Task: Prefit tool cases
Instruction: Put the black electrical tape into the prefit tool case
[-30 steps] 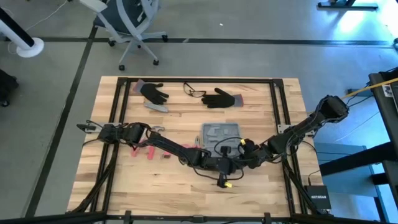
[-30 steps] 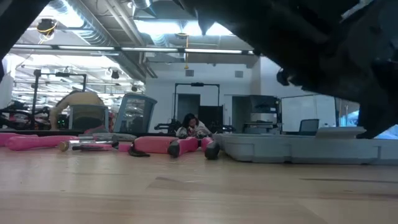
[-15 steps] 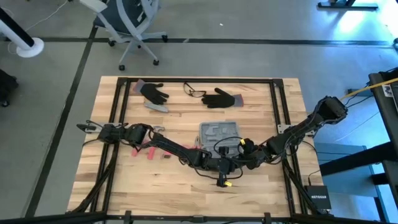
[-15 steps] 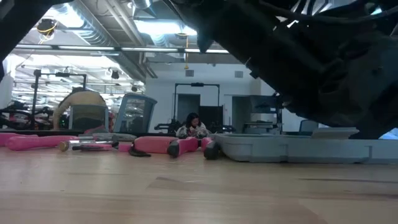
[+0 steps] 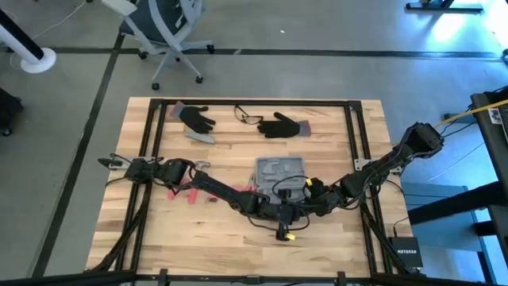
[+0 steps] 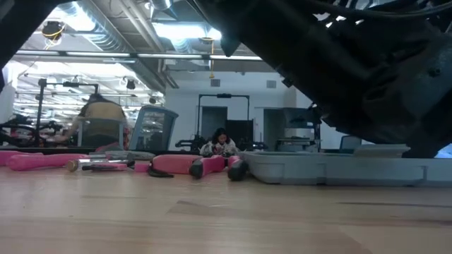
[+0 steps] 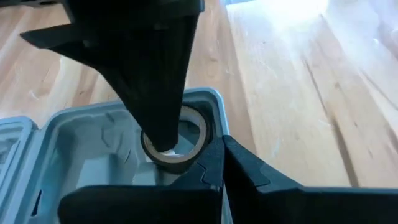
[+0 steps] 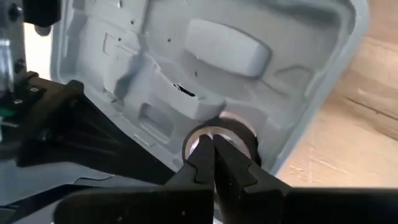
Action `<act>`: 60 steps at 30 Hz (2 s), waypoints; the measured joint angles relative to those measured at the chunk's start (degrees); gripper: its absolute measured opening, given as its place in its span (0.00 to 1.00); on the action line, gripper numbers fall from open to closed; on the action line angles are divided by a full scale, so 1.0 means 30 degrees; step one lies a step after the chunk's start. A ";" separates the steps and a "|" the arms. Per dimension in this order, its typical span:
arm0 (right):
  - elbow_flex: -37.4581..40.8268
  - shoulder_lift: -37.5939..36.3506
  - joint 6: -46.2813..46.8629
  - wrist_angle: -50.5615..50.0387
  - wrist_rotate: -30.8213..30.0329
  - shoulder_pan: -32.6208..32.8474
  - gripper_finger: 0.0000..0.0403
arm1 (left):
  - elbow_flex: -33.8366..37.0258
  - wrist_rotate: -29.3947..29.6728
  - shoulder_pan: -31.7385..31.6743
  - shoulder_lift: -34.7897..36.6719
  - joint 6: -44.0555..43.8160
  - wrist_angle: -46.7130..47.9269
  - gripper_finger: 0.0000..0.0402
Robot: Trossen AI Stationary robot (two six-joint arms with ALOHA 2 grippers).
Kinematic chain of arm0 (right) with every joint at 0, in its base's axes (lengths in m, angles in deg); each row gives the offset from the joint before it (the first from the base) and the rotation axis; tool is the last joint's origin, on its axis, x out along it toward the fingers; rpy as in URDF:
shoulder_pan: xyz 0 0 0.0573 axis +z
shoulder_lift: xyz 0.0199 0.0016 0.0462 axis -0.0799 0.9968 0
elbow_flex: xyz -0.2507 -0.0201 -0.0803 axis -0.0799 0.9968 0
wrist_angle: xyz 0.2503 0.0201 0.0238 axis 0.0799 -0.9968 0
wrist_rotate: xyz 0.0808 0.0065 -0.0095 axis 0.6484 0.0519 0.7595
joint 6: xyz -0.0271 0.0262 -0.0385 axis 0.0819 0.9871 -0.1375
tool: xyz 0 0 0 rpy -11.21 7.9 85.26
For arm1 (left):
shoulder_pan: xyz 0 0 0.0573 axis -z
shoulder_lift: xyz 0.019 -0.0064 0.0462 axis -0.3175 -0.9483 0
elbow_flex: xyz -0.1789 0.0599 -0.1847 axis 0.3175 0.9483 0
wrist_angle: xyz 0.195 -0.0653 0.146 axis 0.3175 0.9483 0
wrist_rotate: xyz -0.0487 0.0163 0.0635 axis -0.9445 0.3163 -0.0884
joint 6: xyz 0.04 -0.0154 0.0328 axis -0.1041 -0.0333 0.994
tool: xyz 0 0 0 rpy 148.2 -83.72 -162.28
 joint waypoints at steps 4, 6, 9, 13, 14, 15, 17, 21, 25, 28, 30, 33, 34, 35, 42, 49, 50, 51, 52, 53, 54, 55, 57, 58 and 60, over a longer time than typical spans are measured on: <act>-0.0202 -0.0113 -0.0154 -0.0147 -0.0314 0.0000 0.00 | 0.0000 -0.0014 0.0181 0.0007 0.0048 -0.0013 0.00; -0.0227 -0.0288 -0.0151 -0.0304 -0.0718 -0.0007 0.00 | 0.0006 -0.0038 0.0205 0.0116 0.0156 0.0020 0.00; -0.0299 -0.0745 -0.0195 -0.0277 -0.1333 -0.0007 0.00 | 0.0029 -0.0015 0.0190 0.0386 0.0503 0.0481 0.00; -0.0306 -0.1230 -0.0275 -0.0516 -0.1328 -0.0003 0.00 | 0.0058 0.0079 0.0075 0.0875 0.0607 0.0866 0.00; -0.0306 -0.1225 -0.0295 -0.0777 -0.0966 0.0000 0.00 | 0.0055 0.0074 0.0061 0.0947 0.0585 0.0788 0.00; -0.0293 -0.1190 -0.0347 -0.1051 -0.0623 0.0000 0.00 | 0.0027 0.0089 0.0003 0.0993 0.0576 0.0634 0.00; -0.0277 -0.1144 -0.0466 -0.1270 -0.0499 0.0000 0.00 | 0.0007 0.0087 -0.0065 0.0998 0.0576 0.0576 0.00; -0.0275 -0.1094 -0.0479 -0.1382 -0.0721 -0.0015 0.00 | 0.0032 0.0087 -0.0263 0.0942 0.0460 0.0664 0.00; -0.0259 -0.0604 -0.0479 -0.1579 -0.0532 -0.0007 0.00 | 0.0360 0.0079 -0.0414 0.0874 0.0597 0.0346 0.00; -0.0262 -0.0168 -0.0472 -0.1195 -0.0371 -0.0007 0.00 | 0.0898 -0.0117 -0.0581 0.0867 0.0200 0.0151 0.00; -0.0254 0.0065 -0.0406 -0.1158 -0.0198 -0.0015 0.00 | 0.1044 -0.0559 -0.0684 0.0867 0.0073 0.0240 0.00; -0.0255 0.0264 -0.0445 -0.1030 -0.0045 -0.0007 0.00 | 0.1144 -0.0765 -0.0662 0.0867 0.0117 0.0139 0.00; -0.0255 0.0275 -0.0469 -0.1015 -0.0039 -0.0007 0.00 | 0.1151 -0.0758 -0.0669 0.0867 0.0160 0.0132 0.00; -0.0255 0.0275 -0.0472 -0.1016 -0.0047 -0.0007 0.00 | 0.1151 -0.0764 -0.0668 0.0867 0.0174 0.0081 0.00; -0.0262 0.0323 -0.0472 -0.1119 -0.0424 -0.0004 0.00 | 0.1158 -0.0801 -0.0793 0.0867 0.0037 0.0061 0.00; -0.0284 -0.1506 -0.0608 -0.2211 -0.2259 0.0000 0.00 | 0.1158 -0.0743 -0.0815 0.0670 -0.0050 0.0125 0.00; -0.0280 -0.1704 -0.0607 -0.2334 -0.2141 0.0000 0.00 | 0.1166 -0.0750 -0.0815 0.0656 -0.0050 0.0328 0.00; -0.0277 -0.1804 -0.0631 -0.2351 -0.1830 0.0008 0.00 | 0.1173 -0.0750 -0.0815 0.0656 -0.0057 0.0377 0.00; -0.0277 -0.1857 -0.0636 -0.2335 -0.1385 0.0032 0.00 | 0.1173 -0.0750 -0.0815 0.0656 -0.0064 0.0358 0.00; -0.0277 -0.1899 -0.0632 -0.2385 -0.0993 0.0170 0.00 | 0.1173 -0.0750 -0.0815 0.0656 -0.0110 0.0309 0.00; -0.0277 -0.1910 -0.0632 -0.2437 -0.0720 0.0371 0.00 | 0.1173 -0.0748 -0.0815 0.0656 -0.0133 0.0260 0.00; -0.0277 -0.1881 -0.0607 -0.2458 -0.0479 0.0574 0.00 | 0.1173 -0.0750 -0.0815 0.0656 -0.0161 0.0261 0.00; -0.0277 -0.1730 -0.0169 -0.2687 -0.0271 0.0930 0.00 | 0.1173 -0.0750 -0.0808 0.0656 -0.0167 0.0275 0.00; -0.0271 -0.1713 0.0035 -0.2980 -0.0221 0.1128 0.00 | 0.1173 -0.0750 -0.0811 0.0656 -0.0167 0.0257 0.00; -0.0262 -0.1728 0.0754 -0.3464 -0.0613 0.1536 0.00 | 0.1173 -0.0750 -0.0815 0.0656 -0.0081 0.0166 0.00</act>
